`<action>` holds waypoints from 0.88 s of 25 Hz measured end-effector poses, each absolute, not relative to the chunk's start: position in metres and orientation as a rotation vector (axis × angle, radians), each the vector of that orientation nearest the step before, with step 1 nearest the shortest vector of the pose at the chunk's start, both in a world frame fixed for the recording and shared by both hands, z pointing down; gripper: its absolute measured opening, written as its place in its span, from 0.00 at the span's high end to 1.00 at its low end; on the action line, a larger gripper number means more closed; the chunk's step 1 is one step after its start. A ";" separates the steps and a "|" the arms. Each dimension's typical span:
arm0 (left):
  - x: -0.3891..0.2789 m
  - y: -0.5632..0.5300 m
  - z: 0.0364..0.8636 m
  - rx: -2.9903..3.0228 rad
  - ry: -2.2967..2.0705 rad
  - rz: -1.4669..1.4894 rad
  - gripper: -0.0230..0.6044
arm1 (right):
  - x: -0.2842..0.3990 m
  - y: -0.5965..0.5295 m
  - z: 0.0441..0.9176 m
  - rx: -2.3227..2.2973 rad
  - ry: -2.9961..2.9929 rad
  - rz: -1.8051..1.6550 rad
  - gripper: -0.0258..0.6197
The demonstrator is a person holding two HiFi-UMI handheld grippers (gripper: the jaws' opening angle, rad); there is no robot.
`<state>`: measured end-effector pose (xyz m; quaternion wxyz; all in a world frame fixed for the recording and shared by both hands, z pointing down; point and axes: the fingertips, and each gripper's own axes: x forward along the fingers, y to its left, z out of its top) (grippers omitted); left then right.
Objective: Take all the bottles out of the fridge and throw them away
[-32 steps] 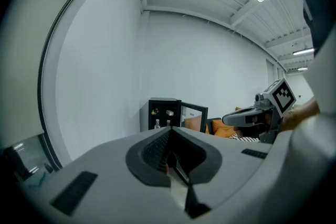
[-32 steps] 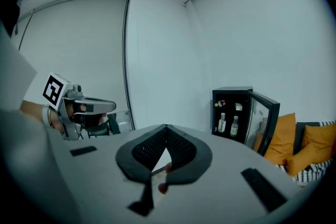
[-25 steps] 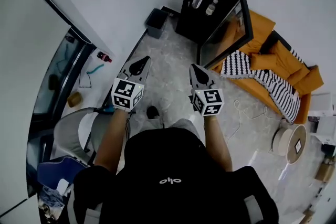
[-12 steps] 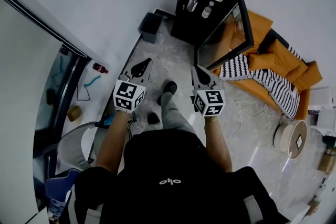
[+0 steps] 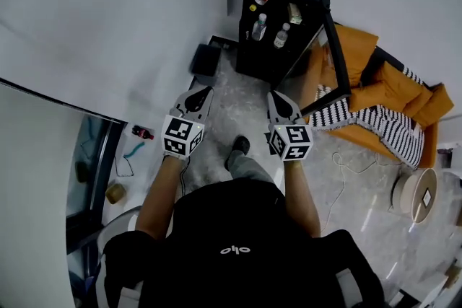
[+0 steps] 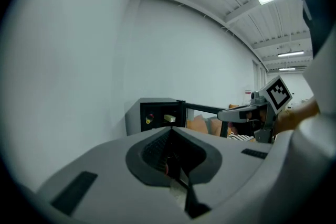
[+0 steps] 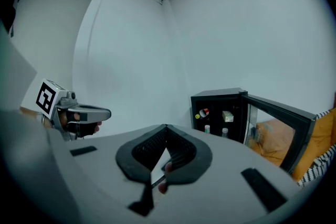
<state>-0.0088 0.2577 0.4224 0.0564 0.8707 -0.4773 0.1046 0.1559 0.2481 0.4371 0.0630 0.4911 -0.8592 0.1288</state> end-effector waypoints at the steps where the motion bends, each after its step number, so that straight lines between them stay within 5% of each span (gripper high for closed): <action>1: -0.005 0.241 0.421 2.650 -1.436 0.328 0.96 | 0.159 0.233 0.435 1.499 -2.596 0.391 0.96; 22: 0.085 0.065 0.412 2.698 -1.311 0.383 0.96 | 0.247 0.076 0.440 1.664 -2.540 0.500 0.96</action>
